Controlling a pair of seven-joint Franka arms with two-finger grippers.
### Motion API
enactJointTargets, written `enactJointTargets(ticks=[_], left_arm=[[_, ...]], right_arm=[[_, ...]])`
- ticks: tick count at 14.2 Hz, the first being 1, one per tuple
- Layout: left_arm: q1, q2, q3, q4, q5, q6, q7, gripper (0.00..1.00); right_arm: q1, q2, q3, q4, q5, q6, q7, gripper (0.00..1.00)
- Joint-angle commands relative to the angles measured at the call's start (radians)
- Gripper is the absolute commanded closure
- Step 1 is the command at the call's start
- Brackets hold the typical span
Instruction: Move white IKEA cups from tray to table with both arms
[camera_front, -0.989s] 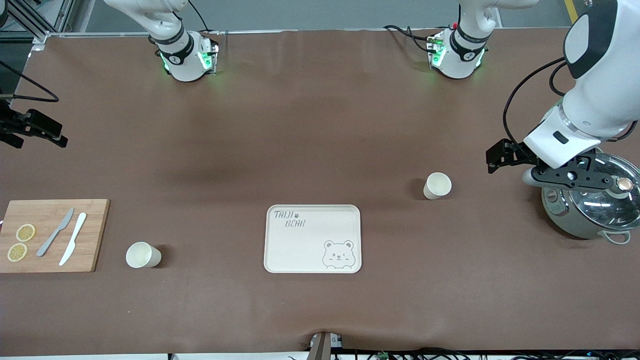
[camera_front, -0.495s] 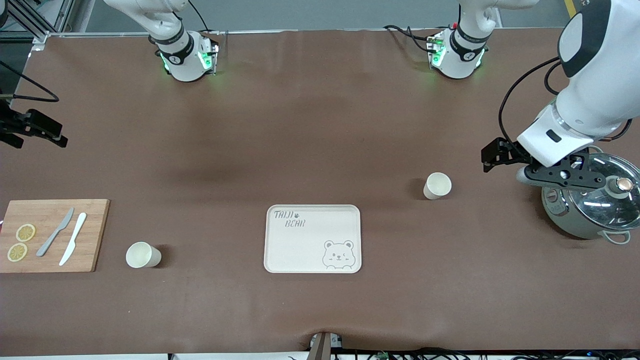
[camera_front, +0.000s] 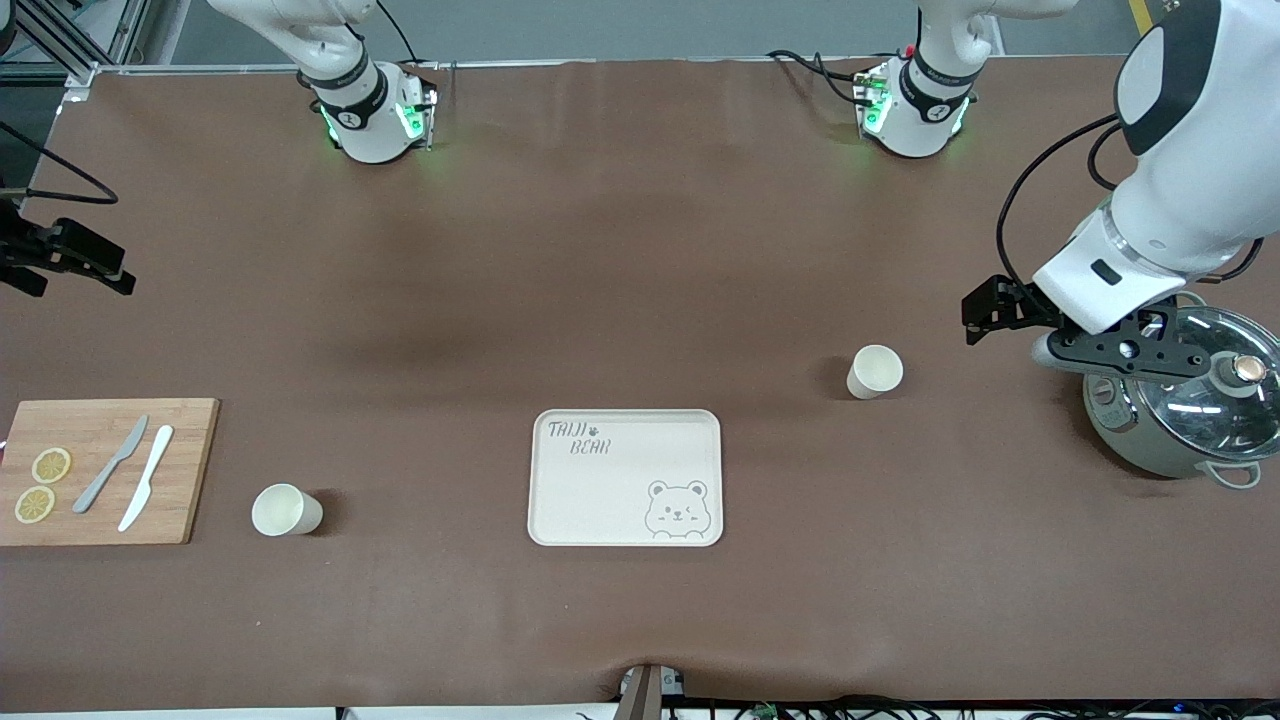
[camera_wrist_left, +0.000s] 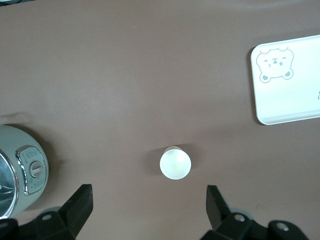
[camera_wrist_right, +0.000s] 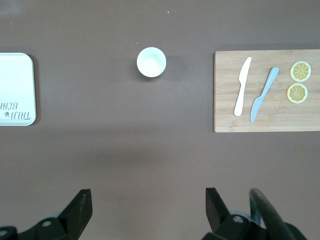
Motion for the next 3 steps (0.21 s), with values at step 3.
enactJointTargets(ticks=[3], left_arm=[[0.003, 0.006, 0.0, 0.009, -0.018, -0.008, 0.016, 0.0]], right_arm=[[0.002, -0.023, 0.003, -0.013, -0.016, 0.002, -0.007, 0.0]])
